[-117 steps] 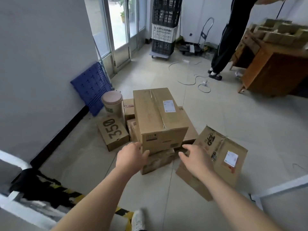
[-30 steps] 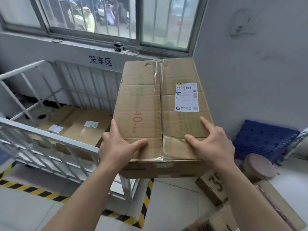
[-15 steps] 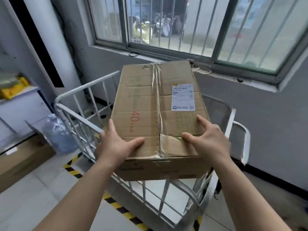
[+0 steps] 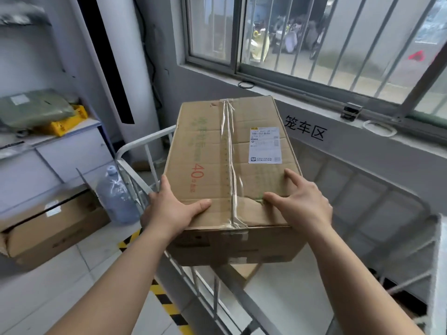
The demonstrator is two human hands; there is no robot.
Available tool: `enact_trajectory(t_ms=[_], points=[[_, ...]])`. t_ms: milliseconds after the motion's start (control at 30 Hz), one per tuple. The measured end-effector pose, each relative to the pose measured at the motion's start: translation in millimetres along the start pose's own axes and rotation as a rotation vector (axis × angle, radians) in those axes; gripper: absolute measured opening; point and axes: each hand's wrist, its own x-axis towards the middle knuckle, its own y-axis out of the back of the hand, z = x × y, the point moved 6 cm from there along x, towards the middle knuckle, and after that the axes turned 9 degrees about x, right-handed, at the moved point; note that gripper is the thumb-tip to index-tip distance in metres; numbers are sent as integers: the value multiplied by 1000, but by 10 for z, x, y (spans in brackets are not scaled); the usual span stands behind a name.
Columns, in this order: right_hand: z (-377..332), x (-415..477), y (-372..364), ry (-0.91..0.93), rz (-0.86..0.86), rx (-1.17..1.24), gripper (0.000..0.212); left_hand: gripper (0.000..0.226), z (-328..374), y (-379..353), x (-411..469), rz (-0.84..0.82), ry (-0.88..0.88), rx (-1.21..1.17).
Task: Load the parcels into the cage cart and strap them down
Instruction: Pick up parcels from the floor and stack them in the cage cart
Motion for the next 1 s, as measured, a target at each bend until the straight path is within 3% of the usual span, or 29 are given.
enact_trajectory(t_ms=[300,533,800,1000], points=[[-727,968,-1014,-76,5,10,70,134,-249,293,1602,-28,5,99],[-1172,1461,-1599,-246,78,41,69,114,-146,488,2765,-154,-105,233],[-1094,1996,-1998,-417,162,92,71,117,159,146,3772,-279,-222,352],[-846,2535,-2451,-517,141,95,74,125,96,-337,4346,-356,-175,404]])
